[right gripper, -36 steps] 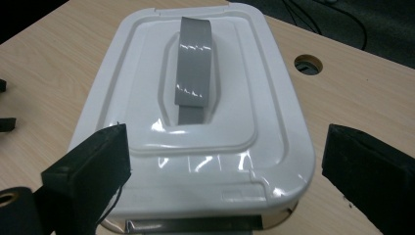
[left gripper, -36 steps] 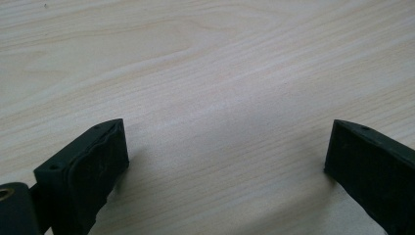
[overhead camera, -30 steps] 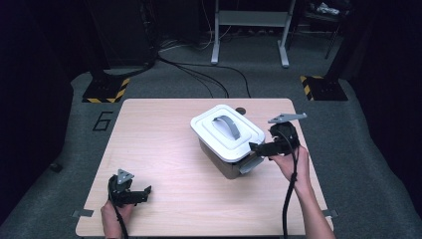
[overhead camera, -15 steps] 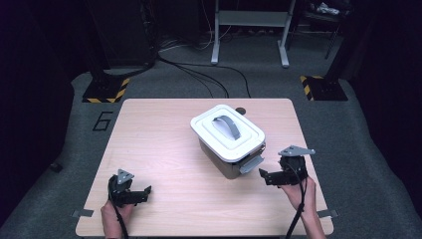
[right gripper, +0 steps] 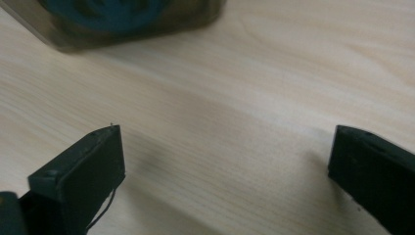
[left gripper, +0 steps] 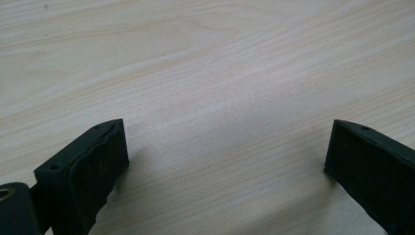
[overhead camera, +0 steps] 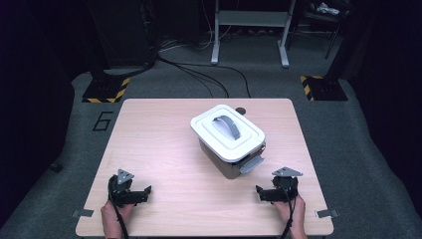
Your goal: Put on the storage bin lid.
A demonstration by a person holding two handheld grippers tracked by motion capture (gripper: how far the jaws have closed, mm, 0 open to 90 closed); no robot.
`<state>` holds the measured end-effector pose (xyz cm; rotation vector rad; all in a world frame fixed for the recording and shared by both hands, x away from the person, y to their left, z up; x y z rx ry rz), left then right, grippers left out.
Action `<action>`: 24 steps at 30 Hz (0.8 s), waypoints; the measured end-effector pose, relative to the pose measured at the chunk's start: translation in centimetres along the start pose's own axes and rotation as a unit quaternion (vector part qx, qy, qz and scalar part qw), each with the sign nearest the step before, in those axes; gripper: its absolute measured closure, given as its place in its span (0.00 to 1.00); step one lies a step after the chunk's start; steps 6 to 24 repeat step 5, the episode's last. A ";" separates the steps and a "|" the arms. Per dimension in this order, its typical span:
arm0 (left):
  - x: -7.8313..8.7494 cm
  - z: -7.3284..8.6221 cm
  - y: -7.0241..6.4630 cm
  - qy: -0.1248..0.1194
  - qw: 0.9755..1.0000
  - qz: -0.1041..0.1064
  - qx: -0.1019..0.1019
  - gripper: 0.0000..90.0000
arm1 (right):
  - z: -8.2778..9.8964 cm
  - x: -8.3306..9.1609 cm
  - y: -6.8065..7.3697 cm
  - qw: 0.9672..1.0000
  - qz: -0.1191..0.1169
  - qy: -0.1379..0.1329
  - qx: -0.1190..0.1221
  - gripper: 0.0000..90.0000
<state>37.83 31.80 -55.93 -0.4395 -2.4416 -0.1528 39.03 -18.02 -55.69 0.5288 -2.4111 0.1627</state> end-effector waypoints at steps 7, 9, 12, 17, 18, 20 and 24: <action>0.0 0.0 0.0 0.001 1.000 0.000 0.000 0.03 | 0.1 -0.1 0.1 1.000 0.007 0.001 0.010 0.00; 0.0 0.0 0.0 0.001 1.000 0.000 0.000 0.03 | 0.1 -0.1 0.1 1.000 0.007 0.001 0.010 0.00; 0.0 0.0 0.0 0.001 1.000 0.000 0.000 0.03 | 0.1 -0.1 0.1 1.000 0.007 0.001 0.010 0.00; 0.0 0.0 0.0 0.001 1.000 0.000 0.000 0.03 | 0.1 -0.1 0.1 1.000 0.007 0.001 0.010 0.00; 0.0 0.0 0.0 0.001 1.000 0.000 0.000 0.03 | 0.1 -0.1 0.1 1.000 0.007 0.001 0.010 0.00; 0.0 0.0 0.0 0.001 1.000 0.000 0.000 0.03 | 0.1 -0.1 0.1 1.000 0.007 0.001 0.010 0.00; 0.0 0.0 0.0 0.001 1.000 0.000 0.000 0.03 | 0.1 -0.1 0.1 1.000 0.007 0.001 0.010 0.00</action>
Point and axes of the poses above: each handheld gripper's, and its own axes: x roughly backward along the jaws, z roughly out of its underside, y roughly to its left, the point moved 4 cm from there along -x, roughly forward along the jaws, and after that the axes turned 5 degrees about -y, right-handed, at the moved point
